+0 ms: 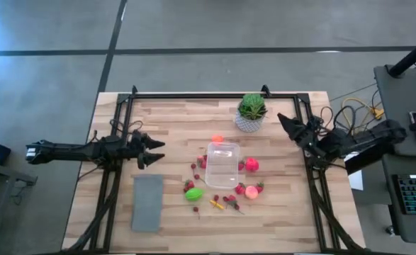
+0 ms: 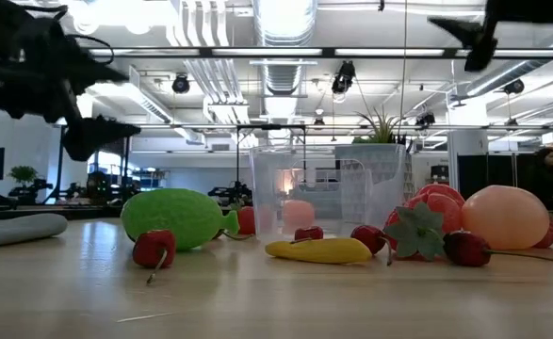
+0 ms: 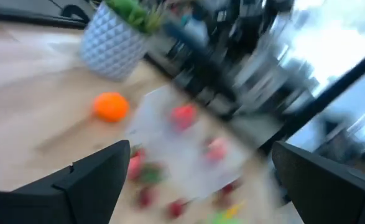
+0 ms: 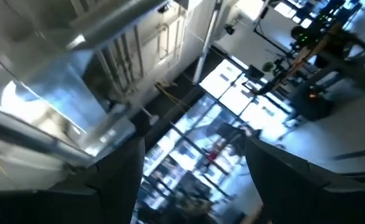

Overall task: Pick and placing Produce into tupperware
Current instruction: Put the red apple into the transparent bin

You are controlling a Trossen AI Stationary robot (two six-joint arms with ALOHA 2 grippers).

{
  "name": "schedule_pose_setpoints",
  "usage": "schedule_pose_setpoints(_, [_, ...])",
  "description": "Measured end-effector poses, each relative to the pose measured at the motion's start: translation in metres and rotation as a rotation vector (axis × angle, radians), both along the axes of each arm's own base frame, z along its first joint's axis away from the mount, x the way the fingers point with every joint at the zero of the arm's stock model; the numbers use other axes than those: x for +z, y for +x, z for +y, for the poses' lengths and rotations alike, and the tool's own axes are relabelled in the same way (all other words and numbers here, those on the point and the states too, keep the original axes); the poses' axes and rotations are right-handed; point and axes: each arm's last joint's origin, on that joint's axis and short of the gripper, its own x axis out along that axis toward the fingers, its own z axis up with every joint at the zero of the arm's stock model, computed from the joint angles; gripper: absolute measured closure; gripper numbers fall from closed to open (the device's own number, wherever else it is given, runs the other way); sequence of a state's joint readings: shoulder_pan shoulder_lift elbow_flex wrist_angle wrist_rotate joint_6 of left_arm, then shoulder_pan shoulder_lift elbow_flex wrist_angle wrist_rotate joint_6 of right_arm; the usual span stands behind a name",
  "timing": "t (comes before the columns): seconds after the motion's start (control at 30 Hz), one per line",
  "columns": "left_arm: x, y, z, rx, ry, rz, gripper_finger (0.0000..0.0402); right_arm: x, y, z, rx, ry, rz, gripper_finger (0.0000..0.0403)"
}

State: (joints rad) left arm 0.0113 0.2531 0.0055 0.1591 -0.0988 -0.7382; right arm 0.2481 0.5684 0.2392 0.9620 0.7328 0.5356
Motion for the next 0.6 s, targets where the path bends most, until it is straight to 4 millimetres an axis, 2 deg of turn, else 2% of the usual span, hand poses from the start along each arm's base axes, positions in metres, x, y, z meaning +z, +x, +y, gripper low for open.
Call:
schedule_pose_setpoints(0.07, [0.007,0.000,0.000,0.009,-0.159,-0.095,0.0023,0.019,0.001,0.000,0.002,0.018,-0.050,0.0133])
schedule_pose_setpoints(0.13, [0.013,0.000,0.000,0.019,-0.237,-0.159,0.0023,0.037,0.002,0.000,-0.018,-0.004,-0.063,0.0133])
schedule_pose_setpoints(0.3, [0.018,0.000,0.003,0.096,-0.167,-0.209,0.0023,0.074,0.001,0.000,-0.145,-0.174,0.007,0.0133])
schedule_pose_setpoints(0.4, [0.021,-0.001,0.003,0.092,-0.170,-0.240,0.0023,0.086,0.003,0.002,-0.188,-0.271,0.108,0.0133])
schedule_pose_setpoints(0.6, [0.028,-0.002,0.002,0.079,-0.173,-0.316,0.0023,0.103,0.005,0.003,-0.119,-0.224,0.129,0.0133])
